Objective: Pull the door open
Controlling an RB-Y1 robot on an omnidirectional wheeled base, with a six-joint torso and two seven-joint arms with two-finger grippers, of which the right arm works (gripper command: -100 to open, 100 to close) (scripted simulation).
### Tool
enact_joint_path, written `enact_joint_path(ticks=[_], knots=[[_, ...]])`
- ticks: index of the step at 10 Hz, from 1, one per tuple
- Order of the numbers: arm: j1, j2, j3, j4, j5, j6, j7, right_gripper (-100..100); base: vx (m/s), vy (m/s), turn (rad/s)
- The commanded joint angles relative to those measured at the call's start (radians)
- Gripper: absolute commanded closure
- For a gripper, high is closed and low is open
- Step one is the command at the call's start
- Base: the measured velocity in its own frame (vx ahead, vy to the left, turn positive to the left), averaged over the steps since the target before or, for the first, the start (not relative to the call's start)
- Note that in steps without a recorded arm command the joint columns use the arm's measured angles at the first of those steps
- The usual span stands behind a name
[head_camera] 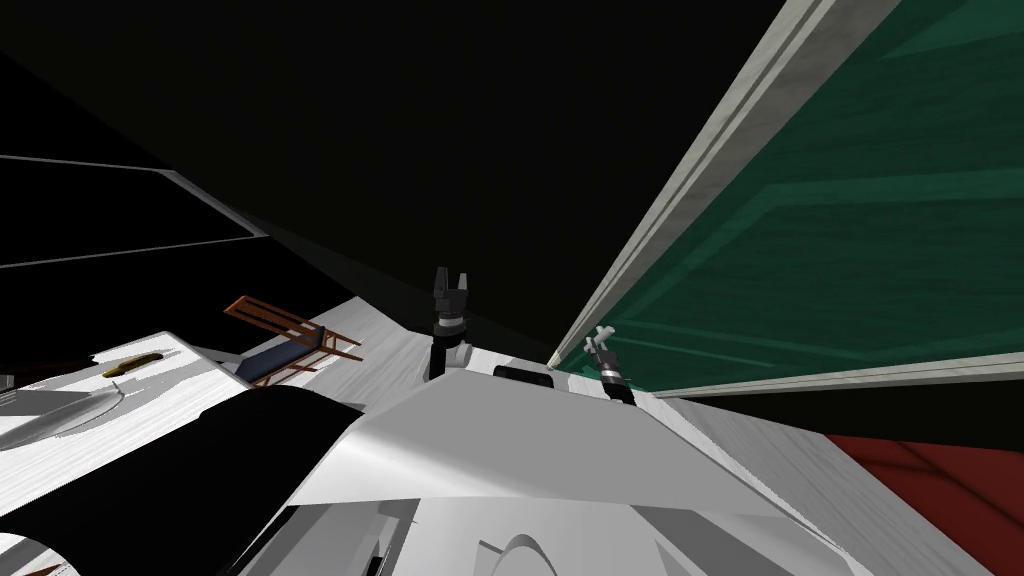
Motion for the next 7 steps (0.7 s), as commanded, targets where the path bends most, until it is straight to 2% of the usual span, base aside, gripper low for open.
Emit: enact_joint_path(ticks=[1,3,7], knots=[[0.011,-0.014,0.011,0.001,0.007,-0.018,-0.018,100,-0.102,-0.022,0.087],[0.024,-0.03,0.024,0.002,0.016,-0.039,-0.039,100,-0.172,-0.072,0.124],[0.063,-0.08,0.064,0.004,0.043,-0.105,-0.104,100,-0.201,-0.056,0.117]])
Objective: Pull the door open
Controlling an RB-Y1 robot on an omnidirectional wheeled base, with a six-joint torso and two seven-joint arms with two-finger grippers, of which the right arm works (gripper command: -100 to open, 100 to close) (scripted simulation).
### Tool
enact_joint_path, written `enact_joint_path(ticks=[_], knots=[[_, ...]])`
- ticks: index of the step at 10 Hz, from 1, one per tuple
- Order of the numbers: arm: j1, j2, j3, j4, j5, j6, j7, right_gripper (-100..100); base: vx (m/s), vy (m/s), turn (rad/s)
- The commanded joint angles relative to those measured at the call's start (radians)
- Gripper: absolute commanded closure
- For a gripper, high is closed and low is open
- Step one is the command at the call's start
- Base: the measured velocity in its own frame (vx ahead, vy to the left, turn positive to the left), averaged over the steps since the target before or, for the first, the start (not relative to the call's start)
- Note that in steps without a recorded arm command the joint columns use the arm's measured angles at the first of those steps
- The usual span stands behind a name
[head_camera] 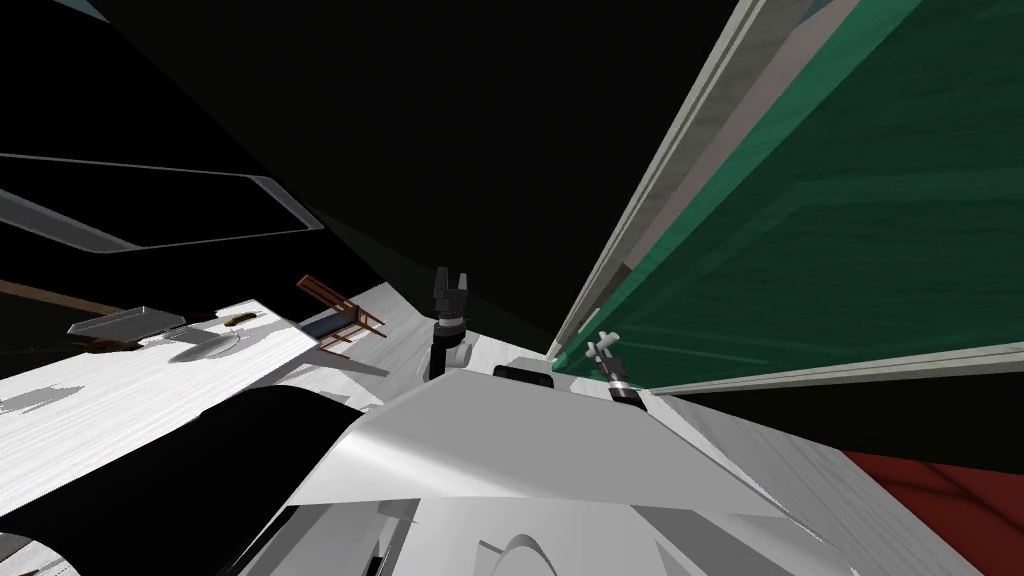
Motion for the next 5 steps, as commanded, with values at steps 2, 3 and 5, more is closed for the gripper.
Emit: enact_joint_path(ticks=[2,3,5], knots=[[0.01,-0.009,0.009,-0.004,0.006,-0.012,-0.013,100,-0.134,-0.051,0.058],[0.02,-0.019,0.02,0.005,0.015,-0.036,-0.028,100,-0.137,-0.041,0.156],[0.027,-0.03,0.028,0.013,0.022,-0.059,-0.041,100,-0.19,-0.073,0.112]])
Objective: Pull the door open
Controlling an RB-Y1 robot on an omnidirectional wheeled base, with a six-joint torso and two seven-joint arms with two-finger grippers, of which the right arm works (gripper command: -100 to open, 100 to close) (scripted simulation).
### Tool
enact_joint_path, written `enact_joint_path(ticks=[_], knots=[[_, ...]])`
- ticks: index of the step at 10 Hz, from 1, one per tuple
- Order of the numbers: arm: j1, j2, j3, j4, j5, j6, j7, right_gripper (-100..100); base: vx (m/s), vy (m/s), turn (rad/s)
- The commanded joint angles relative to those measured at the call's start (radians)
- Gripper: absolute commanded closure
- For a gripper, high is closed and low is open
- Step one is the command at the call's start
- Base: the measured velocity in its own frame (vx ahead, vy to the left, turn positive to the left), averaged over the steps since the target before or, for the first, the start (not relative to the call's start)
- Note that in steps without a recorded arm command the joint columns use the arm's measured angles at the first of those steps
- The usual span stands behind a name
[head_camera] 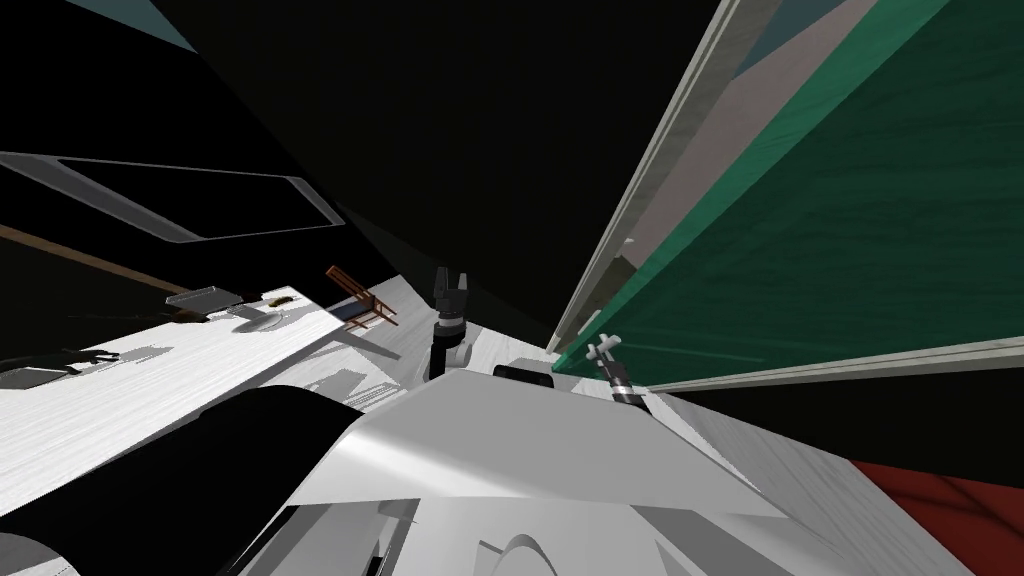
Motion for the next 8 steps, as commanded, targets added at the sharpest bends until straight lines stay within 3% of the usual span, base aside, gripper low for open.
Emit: enact_joint_path(ticks=[1,6,7,8], knots=[[0.013,-0.012,0.01,0.009,0.008,-0.023,-0.015,100,-0.202,-0.059,0.15],[0.034,-0.044,0.032,0.033,0.029,-0.091,-0.053,100,-0.196,-0.076,0.113],[0.027,-0.036,0.033,0.039,0.03,-0.088,-0.048,100,-0.077,-0.019,0.02],[0.027,-0.04,0.038,0.052,0.034,-0.103,-0.055,100,-0.158,-0.036,0.133]])
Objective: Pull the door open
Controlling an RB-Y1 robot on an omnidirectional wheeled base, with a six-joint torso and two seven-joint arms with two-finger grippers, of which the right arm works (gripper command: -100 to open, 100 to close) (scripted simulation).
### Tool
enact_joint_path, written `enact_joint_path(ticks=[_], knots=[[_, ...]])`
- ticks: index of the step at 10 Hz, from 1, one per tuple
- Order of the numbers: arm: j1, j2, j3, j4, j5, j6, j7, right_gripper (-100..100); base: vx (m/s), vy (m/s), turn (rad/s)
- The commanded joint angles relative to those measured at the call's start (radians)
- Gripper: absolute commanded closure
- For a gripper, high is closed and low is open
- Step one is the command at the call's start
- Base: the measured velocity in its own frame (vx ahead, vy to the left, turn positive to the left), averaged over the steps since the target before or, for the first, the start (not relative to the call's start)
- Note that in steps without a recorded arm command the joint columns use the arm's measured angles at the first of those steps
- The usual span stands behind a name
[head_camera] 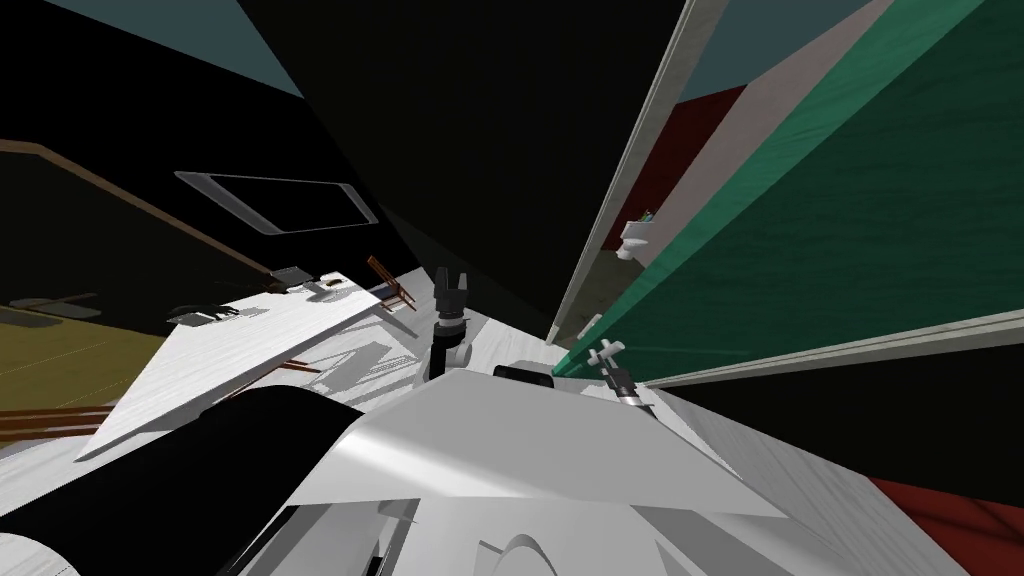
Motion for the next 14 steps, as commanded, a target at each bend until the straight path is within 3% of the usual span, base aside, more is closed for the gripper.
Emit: enact_joint_path(ticks=[1,8,9,14], knots=[[0.0,-0.003,0.005,0.013,0.004,-0.015,-0.007,100,-0.224,-0.059,0.179],[-0.005,-0.025,0.019,0.062,0.018,-0.077,-0.036,100,-0.216,-0.078,0.155],[-0.007,-0.025,0.015,0.059,0.015,-0.071,-0.033,100,-0.09,-0.036,0.02],[-0.025,-0.028,0.026,0.098,0.026,-0.098,-0.048,100,-0.23,-0.096,0.185]])
